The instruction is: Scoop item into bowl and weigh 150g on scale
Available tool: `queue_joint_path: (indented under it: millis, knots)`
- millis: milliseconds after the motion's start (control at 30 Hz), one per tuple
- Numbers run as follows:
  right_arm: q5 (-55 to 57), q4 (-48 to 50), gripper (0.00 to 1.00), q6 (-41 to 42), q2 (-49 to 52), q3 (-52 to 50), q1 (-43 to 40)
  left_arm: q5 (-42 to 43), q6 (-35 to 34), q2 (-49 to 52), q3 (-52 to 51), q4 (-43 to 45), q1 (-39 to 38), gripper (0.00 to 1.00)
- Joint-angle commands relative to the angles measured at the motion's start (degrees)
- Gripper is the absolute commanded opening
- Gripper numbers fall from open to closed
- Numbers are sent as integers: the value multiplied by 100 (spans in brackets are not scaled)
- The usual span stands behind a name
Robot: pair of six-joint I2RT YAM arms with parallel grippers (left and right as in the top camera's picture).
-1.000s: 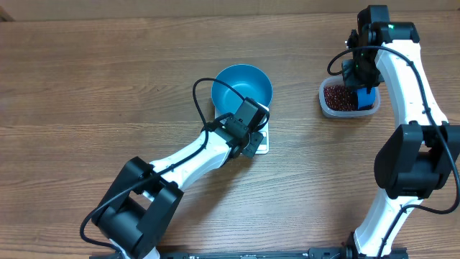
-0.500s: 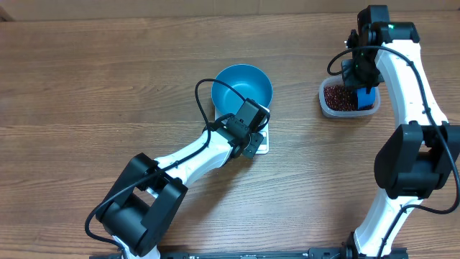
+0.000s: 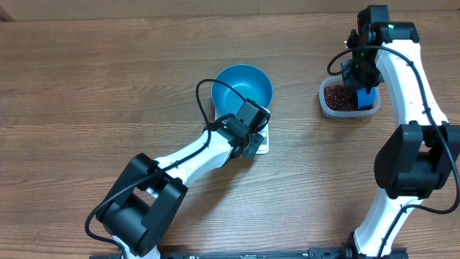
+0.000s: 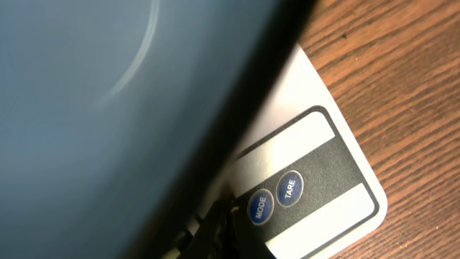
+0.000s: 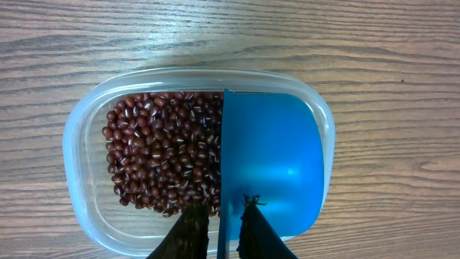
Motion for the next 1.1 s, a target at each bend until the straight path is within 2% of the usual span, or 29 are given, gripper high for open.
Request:
queue_joint_path:
  millis: [0, 633, 867, 1067]
  knots:
    - [-33, 37, 16, 15, 50, -61, -44, 33, 79, 245, -44, -157, -39, 4]
    - [-33, 37, 16, 13, 50, -61, -44, -98, -66, 442, 63, -219, -39, 4]
    - [-33, 37, 16, 13, 50, -61, -44, -264, -267, 450, 164, -492, -39, 4]
    - [-35, 37, 16, 13, 50, -61, -44, -267, -212, 459, 170, -321, -39, 4]
